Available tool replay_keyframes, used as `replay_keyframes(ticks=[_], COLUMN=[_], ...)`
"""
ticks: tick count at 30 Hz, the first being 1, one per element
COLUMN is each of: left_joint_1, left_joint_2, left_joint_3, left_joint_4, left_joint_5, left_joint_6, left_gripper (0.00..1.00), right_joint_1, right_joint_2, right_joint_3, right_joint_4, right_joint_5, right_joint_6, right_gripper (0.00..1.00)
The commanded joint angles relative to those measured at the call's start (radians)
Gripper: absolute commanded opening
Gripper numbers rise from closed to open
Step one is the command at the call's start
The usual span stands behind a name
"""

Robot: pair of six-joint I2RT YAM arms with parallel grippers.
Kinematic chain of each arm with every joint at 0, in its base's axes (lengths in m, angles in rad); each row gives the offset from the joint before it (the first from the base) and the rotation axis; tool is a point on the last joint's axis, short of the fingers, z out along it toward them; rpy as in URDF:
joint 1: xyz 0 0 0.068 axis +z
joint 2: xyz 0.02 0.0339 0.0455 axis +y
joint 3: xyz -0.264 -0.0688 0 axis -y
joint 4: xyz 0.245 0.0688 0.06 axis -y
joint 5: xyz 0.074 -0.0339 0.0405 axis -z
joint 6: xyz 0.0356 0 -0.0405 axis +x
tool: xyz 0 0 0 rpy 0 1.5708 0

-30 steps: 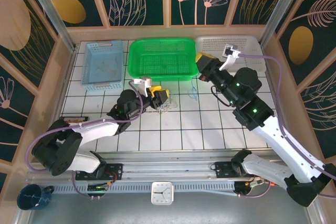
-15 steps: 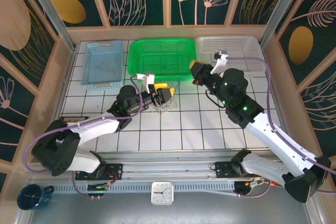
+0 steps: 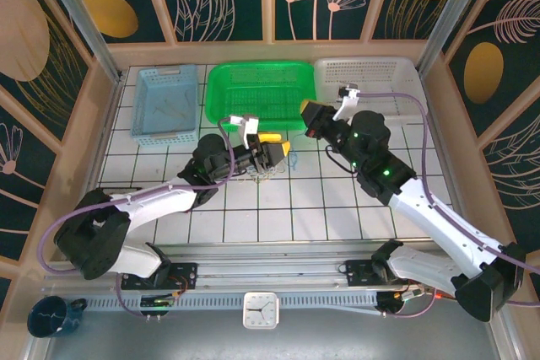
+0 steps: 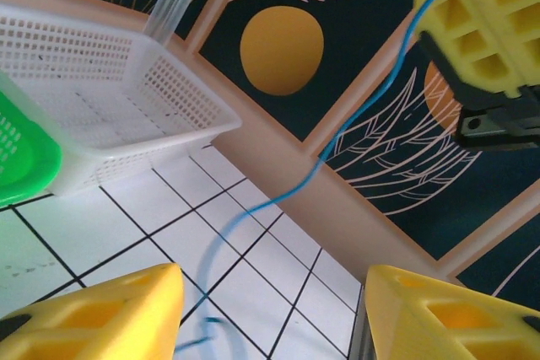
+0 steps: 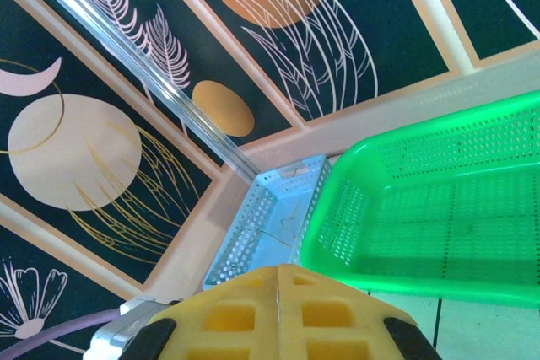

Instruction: Untangle the cables

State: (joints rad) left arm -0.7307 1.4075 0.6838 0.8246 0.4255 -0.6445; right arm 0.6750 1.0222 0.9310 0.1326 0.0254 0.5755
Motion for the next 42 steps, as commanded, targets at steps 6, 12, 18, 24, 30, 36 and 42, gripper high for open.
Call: replay_keyframes(ticks=[6,12,18,24,30,36,42], left_joint_1=[-0.023,-0.039,-0.072,-0.078,-0.078,-0.078,-0.079], left_joint_2=[0.005,0.021,0.039,0.063,0.088,0.106,0.109], left_joint_3=[0.065,0.085,0.098,0.107,0.119,0.123,0.12], left_joint_4=[-0.126,-0.18,-0.22,-0.23,-0.225,-0.222,-0.219], left_joint_5=[-0.177,-0.187,-0.187,-0.206,-0.221,-0.207,-0.197], left_joint_6=[0.07,0.104,0.145,0.158,0.164,0.163,0.161], left_gripper=[0.53,0.52,0.52,0.51,0.48,0.42,0.38], right_joint_1=[0.005,0.009,0.012,0.014,0.017,0.021,0.021], right_joint_2=[0.024,0.042,0.044,0.048,0.05,0.051,0.052], right_joint_3=[-0.005,0.002,-0.006,-0.004,0.003,0.003,0.003], right_joint_4=[0.071,0.083,0.089,0.093,0.096,0.1,0.103], right_joint_5=[-0.004,-0.004,-0.004,-0.004,-0.004,-0.005,-0.004], right_joint_6=[0.019,0.02,0.026,0.029,0.029,0.03,0.032], right_gripper=[0.0,0.0,0.0,0.0,0.0,0.0,0.0])
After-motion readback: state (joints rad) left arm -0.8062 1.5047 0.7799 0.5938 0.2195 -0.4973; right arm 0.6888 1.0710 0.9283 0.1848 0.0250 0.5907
